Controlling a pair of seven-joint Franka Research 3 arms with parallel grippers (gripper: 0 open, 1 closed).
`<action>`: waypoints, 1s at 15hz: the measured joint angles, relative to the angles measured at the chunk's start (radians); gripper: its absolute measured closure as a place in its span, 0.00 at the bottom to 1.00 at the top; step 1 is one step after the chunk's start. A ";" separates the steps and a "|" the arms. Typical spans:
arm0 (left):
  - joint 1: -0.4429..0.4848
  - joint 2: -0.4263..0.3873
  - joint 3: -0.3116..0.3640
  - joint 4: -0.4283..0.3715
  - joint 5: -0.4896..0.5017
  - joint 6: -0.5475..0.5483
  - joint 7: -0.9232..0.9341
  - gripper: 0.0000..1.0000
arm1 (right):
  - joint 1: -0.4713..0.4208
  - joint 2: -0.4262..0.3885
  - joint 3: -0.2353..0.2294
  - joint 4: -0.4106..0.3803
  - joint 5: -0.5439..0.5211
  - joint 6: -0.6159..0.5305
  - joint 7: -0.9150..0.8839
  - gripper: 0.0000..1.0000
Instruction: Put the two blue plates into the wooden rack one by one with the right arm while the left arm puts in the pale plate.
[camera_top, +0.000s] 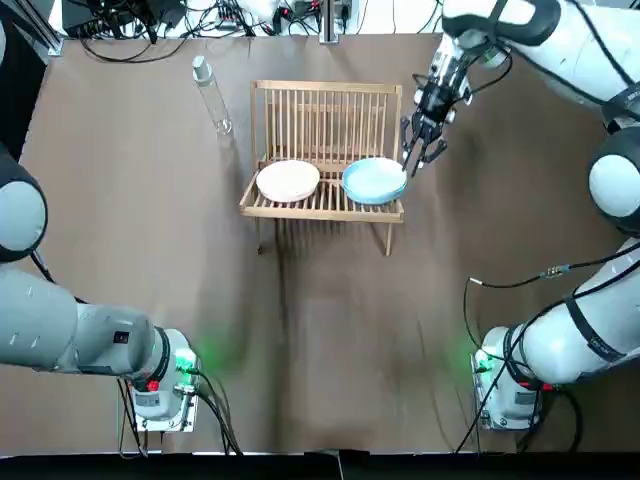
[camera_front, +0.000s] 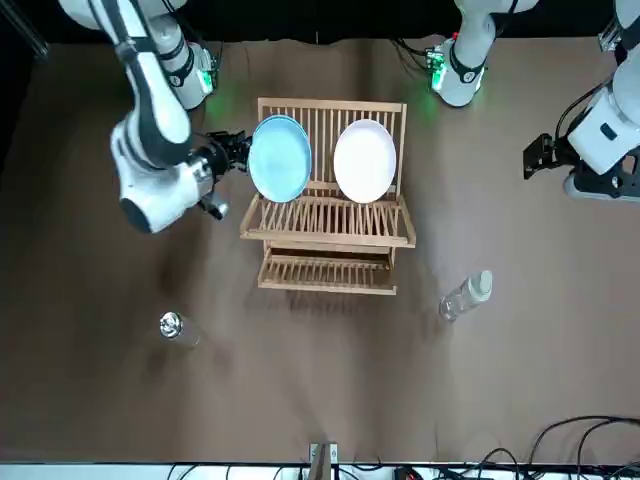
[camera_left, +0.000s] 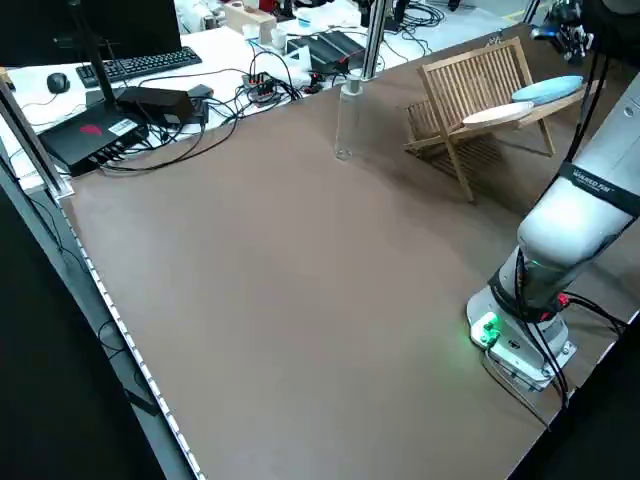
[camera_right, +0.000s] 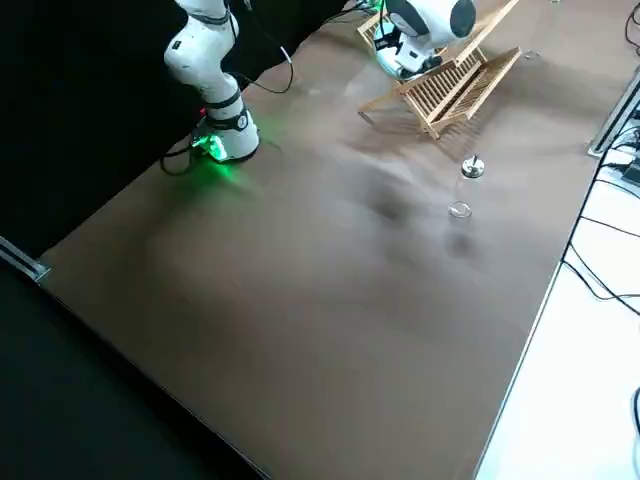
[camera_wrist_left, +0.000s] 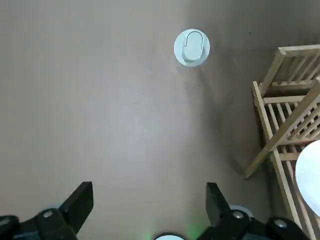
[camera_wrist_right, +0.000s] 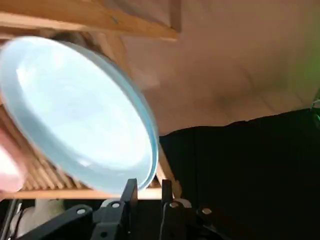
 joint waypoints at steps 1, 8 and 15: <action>0.000 0.000 0.001 0.004 0.000 0.000 0.000 0.01 | -0.023 -0.001 -0.002 0.029 -0.001 -0.011 -0.017 0.73; 0.000 0.000 0.002 0.015 0.000 0.002 -0.006 0.01 | -0.155 -0.005 -0.010 0.239 -0.271 -0.049 -0.217 0.73; 0.000 0.000 0.003 0.015 0.000 0.002 -0.010 0.01 | -0.293 -0.059 -0.014 0.389 -0.424 -0.056 -0.560 0.61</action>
